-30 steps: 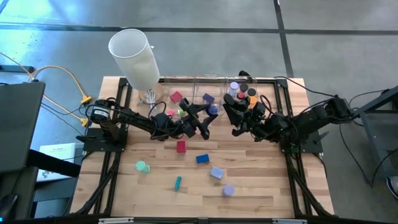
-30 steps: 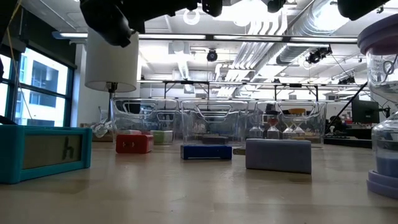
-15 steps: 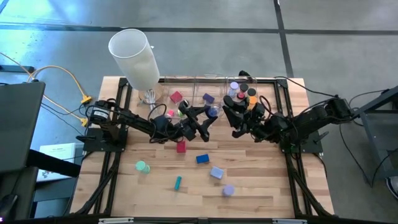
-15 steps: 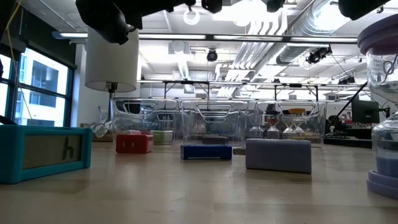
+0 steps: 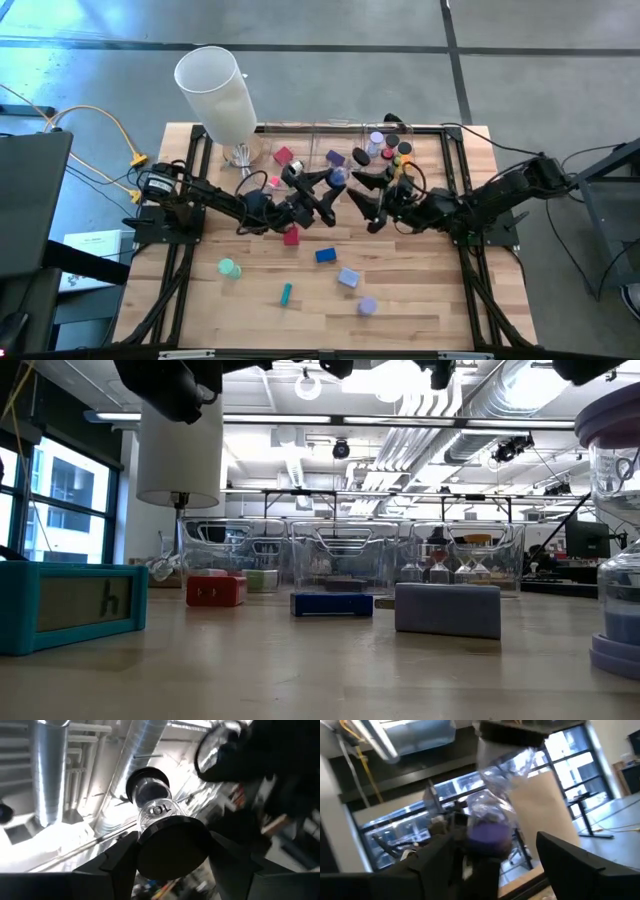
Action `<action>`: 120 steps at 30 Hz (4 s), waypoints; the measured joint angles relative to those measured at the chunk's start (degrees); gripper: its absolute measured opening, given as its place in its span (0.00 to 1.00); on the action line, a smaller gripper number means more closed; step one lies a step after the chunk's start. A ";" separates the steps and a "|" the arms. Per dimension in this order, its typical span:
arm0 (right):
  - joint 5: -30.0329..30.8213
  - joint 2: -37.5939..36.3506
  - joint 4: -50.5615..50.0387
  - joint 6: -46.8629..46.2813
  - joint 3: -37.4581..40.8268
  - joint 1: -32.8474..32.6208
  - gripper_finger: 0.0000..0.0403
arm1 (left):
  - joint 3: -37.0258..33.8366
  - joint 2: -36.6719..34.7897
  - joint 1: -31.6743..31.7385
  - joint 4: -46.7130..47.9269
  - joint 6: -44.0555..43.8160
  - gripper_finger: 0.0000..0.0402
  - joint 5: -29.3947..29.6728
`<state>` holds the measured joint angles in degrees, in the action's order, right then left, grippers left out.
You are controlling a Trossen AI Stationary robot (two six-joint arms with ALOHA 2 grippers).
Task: Pick & Place Office items
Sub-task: Put the blue hourglass into the right transparent bin
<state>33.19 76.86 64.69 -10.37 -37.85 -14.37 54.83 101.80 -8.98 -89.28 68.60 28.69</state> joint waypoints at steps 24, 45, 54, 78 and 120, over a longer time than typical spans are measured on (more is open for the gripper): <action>11.50 -26.91 -55.84 -1.21 -0.09 -17.05 0.67 | -0.18 0.07 -9.71 15.14 14.10 0.50 5.27; -6.24 -27.38 -55.37 1.90 -0.09 -13.40 0.67 | -0.24 0.07 -10.48 18.45 12.41 0.50 2.32; -6.12 -29.02 -54.97 3.10 -0.11 -13.39 0.67 | -0.24 0.07 -10.42 18.46 12.41 0.50 2.54; -2.41 -26.73 -46.80 16.84 -0.11 -14.14 0.67 | -0.24 0.11 -10.42 18.45 12.43 0.50 2.68; -13.30 -18.27 -41.63 8.85 -0.11 -6.03 0.85 | -0.20 0.11 -10.42 18.59 12.30 0.50 2.65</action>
<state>19.89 58.59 23.06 -1.52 -37.95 -20.40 54.63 101.91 -19.40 -70.69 80.91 31.34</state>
